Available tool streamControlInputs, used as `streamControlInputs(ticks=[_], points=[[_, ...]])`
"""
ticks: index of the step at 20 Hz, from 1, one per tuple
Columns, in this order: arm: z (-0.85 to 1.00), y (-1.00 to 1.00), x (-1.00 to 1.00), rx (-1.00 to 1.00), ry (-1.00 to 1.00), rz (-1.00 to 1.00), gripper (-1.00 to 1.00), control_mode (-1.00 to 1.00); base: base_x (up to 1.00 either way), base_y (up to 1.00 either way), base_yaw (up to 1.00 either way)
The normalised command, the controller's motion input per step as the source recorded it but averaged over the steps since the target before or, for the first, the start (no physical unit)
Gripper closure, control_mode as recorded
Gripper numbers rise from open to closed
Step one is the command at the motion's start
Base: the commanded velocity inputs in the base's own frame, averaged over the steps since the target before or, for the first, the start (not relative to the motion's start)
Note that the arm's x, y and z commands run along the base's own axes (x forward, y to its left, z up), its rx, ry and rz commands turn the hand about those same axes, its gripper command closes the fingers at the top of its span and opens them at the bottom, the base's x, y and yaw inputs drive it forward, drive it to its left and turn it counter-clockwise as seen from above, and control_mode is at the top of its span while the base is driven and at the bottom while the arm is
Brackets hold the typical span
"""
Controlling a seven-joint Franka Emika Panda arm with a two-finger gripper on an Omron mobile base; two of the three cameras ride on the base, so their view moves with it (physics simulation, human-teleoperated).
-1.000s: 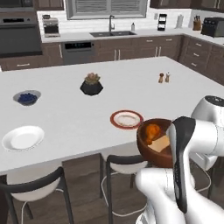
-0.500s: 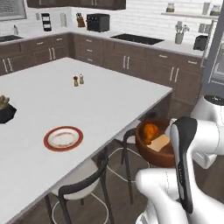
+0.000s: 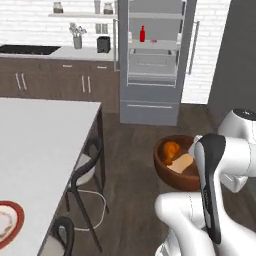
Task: Pick the chicken drumstick and squash from their plates and place them in the bowl. Then put the bowl in the fridge.
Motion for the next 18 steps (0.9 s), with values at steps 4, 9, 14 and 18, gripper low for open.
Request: streamControlInputs(ticks=[4, 9, 14, 18], points=[[0.00, 0.00, 0.00, 0.00, 0.00, 0.00, 1.00, 1.00, 0.06, 0.16, -0.91], [0.00, 0.00, 0.00, 0.00, 0.00, 0.00, 1.00, 1.00, 0.94, 0.47, -0.54], [0.00, 0.00, 0.00, 0.00, 0.00, 0.00, 1.00, 1.00, 1.00, 0.51, -0.33], [0.00, 0.00, 0.00, 0.00, 0.00, 0.00, 1.00, 1.00, 1.00, 0.29, -0.07]])
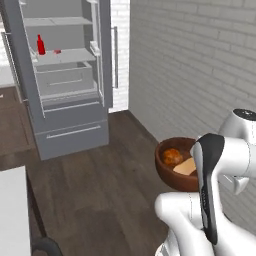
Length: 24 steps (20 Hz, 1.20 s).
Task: Pick the chicken drumstick and squash from their plates and place them in the bowl. Then put the bowl in the fridge.
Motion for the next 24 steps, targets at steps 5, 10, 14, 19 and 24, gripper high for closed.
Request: streamControlInputs(ticks=[5, 10, 14, 19, 24], points=[[0.00, 0.00, 0.00, 0.00, 0.00, 0.00, 1.00, 1.00, 1.00, 0.00, 0.06], [0.00, 0.00, 0.00, 0.00, 0.00, 0.00, 1.00, 1.00, 1.00, 0.09, 0.10], [0.00, 0.00, 0.00, 0.00, 0.00, 0.00, 1.00, 1.00, 1.00, 0.24, 0.16], [0.00, 0.00, 0.00, 0.00, 0.00, 0.00, 1.00, 1.00, 0.92, 0.06, 0.26], [0.00, 0.00, 0.00, 0.00, 0.00, 0.00, 1.00, 1.00, 0.76, 0.04, 0.35]])
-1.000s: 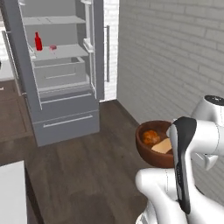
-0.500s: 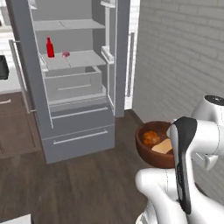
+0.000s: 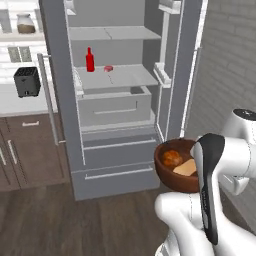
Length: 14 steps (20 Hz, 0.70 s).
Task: Pick the chicken drumstick and squash from their plates and place them in the bowl. Then put the bowl in the fridge.
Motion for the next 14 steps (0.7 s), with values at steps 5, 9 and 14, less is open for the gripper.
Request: streamControlInputs(ticks=[5, 9, 14], points=[[0.00, 0.00, 0.00, 0.00, 0.00, 0.00, 1.00, 1.00, 0.73, 0.00, 0.22], [0.00, 0.00, 0.00, 0.00, 0.00, 0.00, 1.00, 1.00, 0.70, 0.01, 0.01], [0.00, 0.00, 0.00, 0.00, 0.00, 0.00, 1.00, 1.00, 0.66, 0.34, 0.00]])
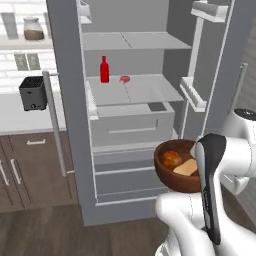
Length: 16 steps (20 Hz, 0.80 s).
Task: Pick the chicken drumstick and squash from their plates and place them in the bowl. Then put the bowl in the fridge.
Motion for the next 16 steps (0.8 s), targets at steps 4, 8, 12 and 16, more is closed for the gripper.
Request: streamControlInputs(ticks=[4, 8, 12, 16], points=[[0.00, 0.00, 0.00, 0.00, 0.00, 0.00, 1.00, 1.00, 0.71, 0.47, 0.00], [0.00, 0.00, 0.00, 0.00, 0.00, 0.00, 1.00, 1.00, 0.79, 0.12, -0.01], [0.00, 0.00, 0.00, 0.00, 0.00, 0.00, 1.00, 1.00, 0.48, -0.03, -0.05], [0.00, 0.00, 0.00, 0.00, 0.00, 0.00, 1.00, 1.00, 0.53, 0.13, -0.01]])
